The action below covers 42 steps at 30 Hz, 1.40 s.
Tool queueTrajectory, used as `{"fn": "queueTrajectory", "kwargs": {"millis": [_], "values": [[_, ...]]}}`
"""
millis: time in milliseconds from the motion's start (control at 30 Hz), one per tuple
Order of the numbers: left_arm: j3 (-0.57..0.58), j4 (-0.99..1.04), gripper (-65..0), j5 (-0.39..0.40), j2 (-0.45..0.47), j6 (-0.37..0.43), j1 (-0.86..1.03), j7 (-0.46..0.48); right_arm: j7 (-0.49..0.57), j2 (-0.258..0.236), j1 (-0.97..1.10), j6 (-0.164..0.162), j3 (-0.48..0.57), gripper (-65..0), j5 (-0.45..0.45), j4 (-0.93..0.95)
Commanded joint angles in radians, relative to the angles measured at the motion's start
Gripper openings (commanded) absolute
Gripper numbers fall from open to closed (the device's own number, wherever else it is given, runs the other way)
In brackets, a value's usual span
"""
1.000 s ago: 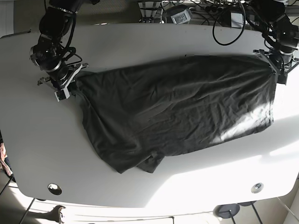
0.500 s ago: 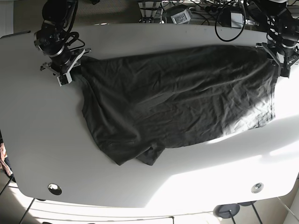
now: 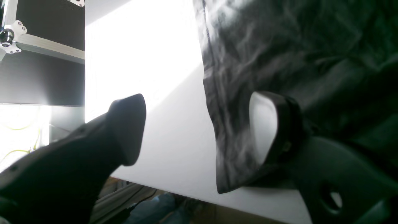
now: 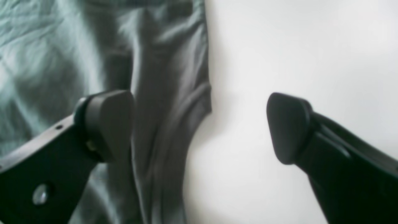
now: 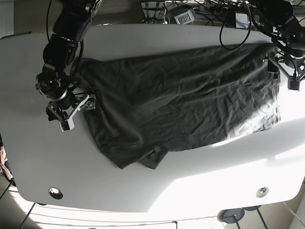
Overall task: Fold the T-shirt properly
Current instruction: 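Regrasp the T-shirt edge with both grippers at its corners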
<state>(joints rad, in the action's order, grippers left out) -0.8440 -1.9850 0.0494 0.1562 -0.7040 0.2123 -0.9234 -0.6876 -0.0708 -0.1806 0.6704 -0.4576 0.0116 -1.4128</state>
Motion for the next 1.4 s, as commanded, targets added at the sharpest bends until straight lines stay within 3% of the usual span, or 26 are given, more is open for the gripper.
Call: {"fn": "queueTrajectory", "kwargs": {"millis": [33, 167, 267, 367, 467, 600, 733, 800, 967, 1100, 1400], "values": [[-0.005, -0.017, -17.9, 0.005, 0.012, 0.006, -0.011, 0.016, 0.03, -0.031, -0.102, -0.002, -0.003, 0.0, 0.014, 0.12], [-0.008, -0.017, -17.9, 0.004, 0.012, 0.006, -0.011, 0.016, 0.144, -0.057, -0.224, -0.007, -0.002, 0.0, 0.014, 0.393], [-0.01, -0.017, -17.9, 0.004, 0.01, 0.006, -0.012, 0.016, 0.182, -0.054, -0.231, -0.008, 0.004, 0.0, 0.014, 0.462], [-0.01, -0.017, -17.9, 0.004, 0.01, 0.006, -0.012, 0.016, 0.193, -0.047, -0.219, -0.01, 0.109, -2.1, 0.024, 0.47], [-0.011, -0.012, -17.6, 0.002, 0.015, 0.006, -0.035, 0.016, 0.211, -0.01, -0.208, -0.013, 0.13, -12.2, 0.017, 0.47], [-0.011, 0.056, -17.2, 0.0, 0.056, 0.006, -0.095, 0.016, 0.216, -0.007, -0.208, -0.015, 0.13, -22.8, 0.02, 0.471], [-0.004, 0.211, -8.9, 0.004, 0.108, 0.117, -0.201, 0.016, 0.216, -0.007, -0.21, -0.015, 0.13, -51.5, 0.015, 0.471], [-0.002, 0.298, -6.3, 0.004, 0.136, 0.139, -0.256, 0.016, 0.216, -0.007, -0.21, -0.015, 0.132, -61.7, 0.015, 0.471], [0.015, 0.671, -6.0, 0.005, 0.219, 0.145, -0.437, 0.034, 0.216, -0.007, -0.21, -0.015, 0.132, -62.9, 0.015, 0.471], [0.116, 0.899, -6.1, 0.007, 0.25, 0.148, -0.494, 0.169, 0.216, -0.007, -0.21, -0.015, 0.133, -62.9, 0.021, 0.471], [0.133, 1.159, -6.4, 0.007, 0.25, 0.143, -0.563, 0.26, 0.216, -0.007, -0.208, -0.013, 0.132, -62.9, 0.024, 0.468]]}}
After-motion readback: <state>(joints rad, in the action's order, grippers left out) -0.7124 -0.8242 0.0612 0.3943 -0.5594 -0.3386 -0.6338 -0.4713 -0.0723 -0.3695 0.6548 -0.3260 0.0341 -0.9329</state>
